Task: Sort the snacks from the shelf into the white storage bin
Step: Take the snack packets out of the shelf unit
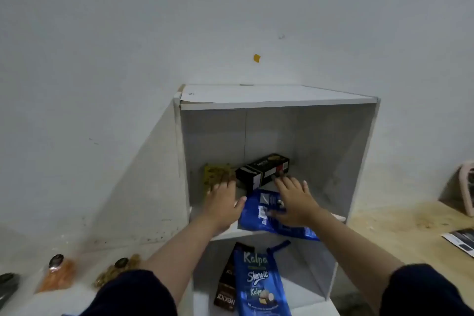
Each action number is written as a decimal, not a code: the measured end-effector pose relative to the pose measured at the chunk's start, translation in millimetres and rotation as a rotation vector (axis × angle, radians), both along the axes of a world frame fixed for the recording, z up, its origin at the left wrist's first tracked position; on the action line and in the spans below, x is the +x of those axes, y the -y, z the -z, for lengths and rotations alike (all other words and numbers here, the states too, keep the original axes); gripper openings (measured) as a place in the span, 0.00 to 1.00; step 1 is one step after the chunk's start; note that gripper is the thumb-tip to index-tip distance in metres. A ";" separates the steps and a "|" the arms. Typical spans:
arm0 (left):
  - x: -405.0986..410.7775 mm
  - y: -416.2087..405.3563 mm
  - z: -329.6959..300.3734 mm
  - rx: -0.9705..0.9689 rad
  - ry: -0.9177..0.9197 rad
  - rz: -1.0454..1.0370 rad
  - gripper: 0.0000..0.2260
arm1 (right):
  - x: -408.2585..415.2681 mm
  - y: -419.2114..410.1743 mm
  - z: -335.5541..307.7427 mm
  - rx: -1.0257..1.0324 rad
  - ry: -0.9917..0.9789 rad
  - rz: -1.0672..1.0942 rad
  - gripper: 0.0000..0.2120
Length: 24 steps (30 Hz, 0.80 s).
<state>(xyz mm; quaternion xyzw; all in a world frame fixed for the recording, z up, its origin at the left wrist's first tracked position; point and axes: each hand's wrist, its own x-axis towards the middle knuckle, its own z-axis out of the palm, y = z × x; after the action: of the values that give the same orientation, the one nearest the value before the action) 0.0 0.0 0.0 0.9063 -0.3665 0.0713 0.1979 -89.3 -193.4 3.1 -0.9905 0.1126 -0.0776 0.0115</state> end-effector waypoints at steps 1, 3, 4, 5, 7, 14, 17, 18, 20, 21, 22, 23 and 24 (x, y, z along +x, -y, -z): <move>6.5 3.6 1.9 -0.009 0.002 -0.019 0.19 | 6.6 3.1 1.3 -0.009 -0.018 -0.012 0.48; 19.0 10.1 6.9 -0.004 -0.055 -0.043 0.17 | 20.4 9.0 2.3 -0.041 -0.053 -0.031 0.50; 25.0 11.5 9.8 0.019 -0.106 -0.059 0.18 | 27.4 10.8 2.3 -0.043 -0.058 -0.042 0.50; 30.6 14.2 14.6 0.033 -0.151 -0.064 0.19 | 35.1 13.1 3.0 -0.037 -0.065 -0.053 0.51; 40.4 17.2 26.9 0.073 -0.140 -0.083 0.21 | 47.2 15.9 3.4 -0.028 -0.098 -0.065 0.53; 46.9 13.3 40.8 -0.073 0.073 -0.092 0.23 | 76.9 13.6 -10.3 -0.026 -0.205 -0.024 0.60; 41.8 11.6 40.1 -0.083 0.048 -0.113 0.20 | 80.3 10.5 -15.4 -0.047 -0.235 0.024 0.60; 40.5 11.0 39.8 -0.081 0.043 -0.120 0.19 | 79.8 10.2 -16.2 -0.067 -0.235 0.028 0.59; 38.1 9.6 39.0 -0.083 0.052 -0.134 0.19 | 78.8 12.2 -13.1 -0.121 -0.213 0.015 0.55; 36.5 8.7 38.5 -0.080 0.053 -0.142 0.19 | 78.0 14.0 -10.6 -0.135 -0.199 0.003 0.54; 35.5 7.7 38.1 -0.077 0.054 -0.147 0.19 | 76.9 14.9 -8.0 -0.140 -0.185 -0.015 0.53; 34.3 6.7 37.6 -0.074 0.054 -0.151 0.18 | 74.8 15.4 -5.7 -0.128 -0.168 -0.033 0.53; 33.1 6.1 37.5 -0.072 0.053 -0.152 0.18 | 72.3 15.9 -4.1 -0.117 -0.140 -0.046 0.52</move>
<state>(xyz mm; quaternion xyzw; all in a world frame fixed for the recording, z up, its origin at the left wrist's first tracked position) 33.1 -6.1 -37.5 0.9217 -0.2988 0.1231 0.2146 -17.0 -209.3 7.2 -0.9948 0.0858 -0.0142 -0.0523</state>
